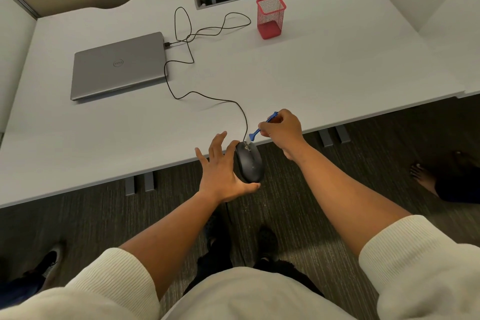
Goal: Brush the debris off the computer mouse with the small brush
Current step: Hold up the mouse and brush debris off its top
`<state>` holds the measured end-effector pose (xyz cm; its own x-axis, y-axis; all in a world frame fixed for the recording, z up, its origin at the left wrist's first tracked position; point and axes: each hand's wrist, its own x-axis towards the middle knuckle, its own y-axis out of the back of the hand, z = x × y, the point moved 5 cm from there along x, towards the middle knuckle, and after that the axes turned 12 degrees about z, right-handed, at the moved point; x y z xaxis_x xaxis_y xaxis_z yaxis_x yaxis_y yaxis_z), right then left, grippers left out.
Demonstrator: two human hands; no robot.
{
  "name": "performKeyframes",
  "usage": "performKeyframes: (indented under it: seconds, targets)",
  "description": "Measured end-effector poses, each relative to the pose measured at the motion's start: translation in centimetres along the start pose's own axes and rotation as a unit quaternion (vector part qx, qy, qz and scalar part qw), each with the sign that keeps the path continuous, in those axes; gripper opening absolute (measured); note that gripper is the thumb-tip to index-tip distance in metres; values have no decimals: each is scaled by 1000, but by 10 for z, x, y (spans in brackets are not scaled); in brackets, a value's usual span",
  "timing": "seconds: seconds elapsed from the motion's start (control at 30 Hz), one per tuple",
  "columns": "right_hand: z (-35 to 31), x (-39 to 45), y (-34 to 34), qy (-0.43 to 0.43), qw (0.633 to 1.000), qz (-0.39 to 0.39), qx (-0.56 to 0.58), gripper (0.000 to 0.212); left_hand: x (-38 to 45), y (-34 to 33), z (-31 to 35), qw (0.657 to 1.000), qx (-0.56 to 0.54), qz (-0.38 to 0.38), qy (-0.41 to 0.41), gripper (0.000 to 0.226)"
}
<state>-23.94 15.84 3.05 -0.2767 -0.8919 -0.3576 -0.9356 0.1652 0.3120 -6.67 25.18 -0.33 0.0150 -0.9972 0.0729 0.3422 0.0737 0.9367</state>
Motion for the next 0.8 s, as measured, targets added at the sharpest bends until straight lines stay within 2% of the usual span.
performKeyframes:
  seconds: [0.1, 0.3, 0.5, 0.63, 0.8]
  targets:
    - [-4, 3, 2, 9, 1000, -5, 10, 23, 0, 0, -2, 1000, 4, -1, -1, 123]
    - [-5, -5, -6, 19, 995, -99, -18, 25, -2, 0, -2, 1000, 8, -4, -7, 122]
    - [4, 0, 1, 21, 997, -57, -46, 27, -9, -3, -3, 1000, 1, -6, -24, 121]
    - [5, -2, 5, 21, 997, -67, -34, 26, -13, -5, -2, 1000, -4, -3, -31, 120]
    - [8, -10, 6, 33, 990, -121, -64, 27, -17, -6, -1, 999, 9, -13, -38, 122]
